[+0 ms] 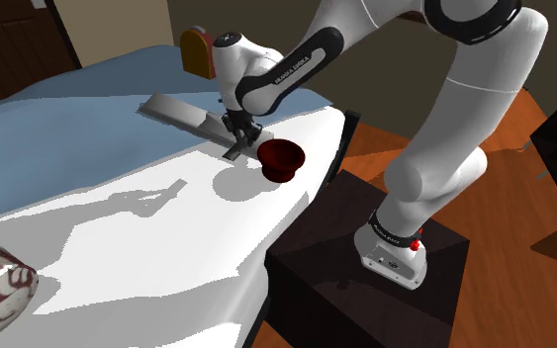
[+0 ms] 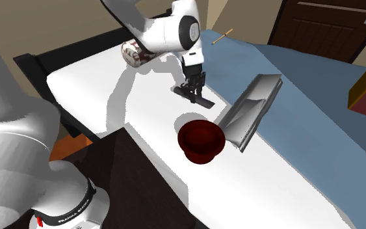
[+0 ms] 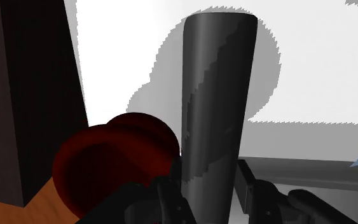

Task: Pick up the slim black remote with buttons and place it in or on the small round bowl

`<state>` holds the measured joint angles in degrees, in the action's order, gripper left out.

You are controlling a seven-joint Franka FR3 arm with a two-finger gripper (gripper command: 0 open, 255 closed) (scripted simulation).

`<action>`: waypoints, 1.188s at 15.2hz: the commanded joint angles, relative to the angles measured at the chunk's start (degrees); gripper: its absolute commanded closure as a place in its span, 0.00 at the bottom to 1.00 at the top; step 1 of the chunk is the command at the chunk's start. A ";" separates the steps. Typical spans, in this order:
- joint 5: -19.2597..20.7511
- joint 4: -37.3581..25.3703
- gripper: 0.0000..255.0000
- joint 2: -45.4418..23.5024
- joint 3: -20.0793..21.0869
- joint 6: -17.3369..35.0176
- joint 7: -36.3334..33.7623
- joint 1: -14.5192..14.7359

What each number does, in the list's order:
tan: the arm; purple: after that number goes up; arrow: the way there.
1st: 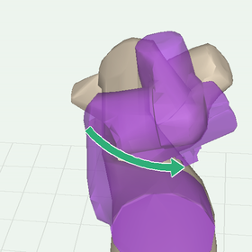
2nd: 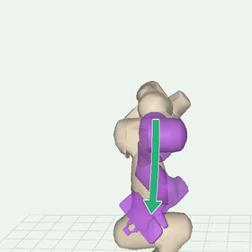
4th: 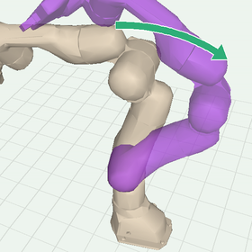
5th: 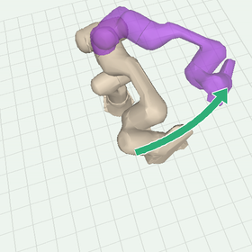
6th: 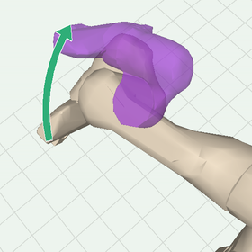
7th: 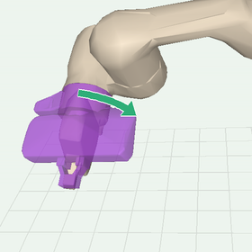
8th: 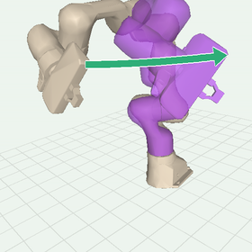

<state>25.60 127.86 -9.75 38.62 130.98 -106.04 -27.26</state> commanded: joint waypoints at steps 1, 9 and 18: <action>-1.79 3.92 1.00 3.24 -0.41 2.43 3.26 -2.29; -8.21 16.32 1.00 13.69 -5.23 10.21 17.69 -8.57; -0.93 18.79 1.00 9.22 -6.66 16.07 13.92 -10.63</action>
<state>23.24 146.68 0.45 32.04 146.38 -91.06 -37.69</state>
